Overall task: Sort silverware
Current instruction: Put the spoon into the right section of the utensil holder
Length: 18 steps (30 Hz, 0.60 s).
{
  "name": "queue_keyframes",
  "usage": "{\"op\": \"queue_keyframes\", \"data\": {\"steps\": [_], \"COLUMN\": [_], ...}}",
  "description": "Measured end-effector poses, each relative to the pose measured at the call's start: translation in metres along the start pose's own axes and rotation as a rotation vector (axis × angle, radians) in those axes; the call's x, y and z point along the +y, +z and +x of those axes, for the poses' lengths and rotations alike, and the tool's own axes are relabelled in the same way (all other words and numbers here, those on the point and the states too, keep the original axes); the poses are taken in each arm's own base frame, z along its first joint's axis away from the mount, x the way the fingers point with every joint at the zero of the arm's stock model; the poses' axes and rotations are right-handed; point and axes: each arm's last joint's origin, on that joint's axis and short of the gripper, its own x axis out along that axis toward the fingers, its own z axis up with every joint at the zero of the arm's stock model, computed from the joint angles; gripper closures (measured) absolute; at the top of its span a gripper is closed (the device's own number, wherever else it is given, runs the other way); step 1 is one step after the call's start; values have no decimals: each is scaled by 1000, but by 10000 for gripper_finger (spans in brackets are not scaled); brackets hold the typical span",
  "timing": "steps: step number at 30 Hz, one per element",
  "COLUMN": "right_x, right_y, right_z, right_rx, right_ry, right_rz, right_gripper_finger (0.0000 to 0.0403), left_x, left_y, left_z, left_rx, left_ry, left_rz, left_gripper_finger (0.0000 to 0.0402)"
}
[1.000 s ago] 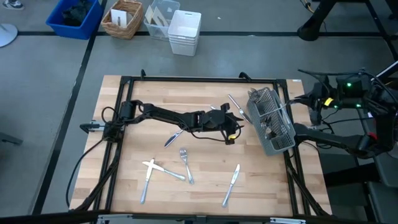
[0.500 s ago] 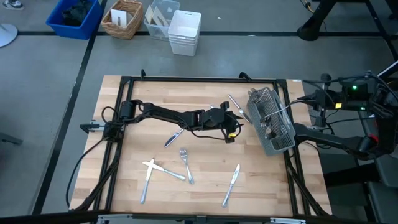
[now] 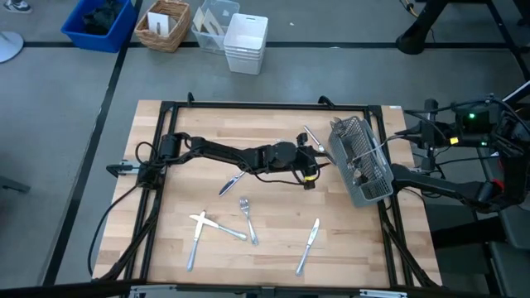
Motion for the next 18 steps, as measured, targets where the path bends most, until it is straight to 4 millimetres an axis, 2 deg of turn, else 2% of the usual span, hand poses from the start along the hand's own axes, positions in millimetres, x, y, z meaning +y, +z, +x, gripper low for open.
{"op": "queue_keyframes", "data": {"steps": [6,9,13,18], "right_x": [0,-2,-6,-15], "right_y": [0,-1,-6,-9], "right_z": [0,7,33,67], "right_rx": [1,19,102,209], "right_ry": [1,16,87,174], "right_rz": [-2,0,26,61], "right_gripper_finger": [391,391,391,391], "left_x": [4,8,11,14], "left_y": [27,41,50,50], "left_z": [-4,-9,-14,-9], "left_rx": [-280,-435,-548,-480], "left_ry": [38,58,55,37], "left_rz": [-28,-30,-45,-53], "left_gripper_finger": [286,286,286,286]}}
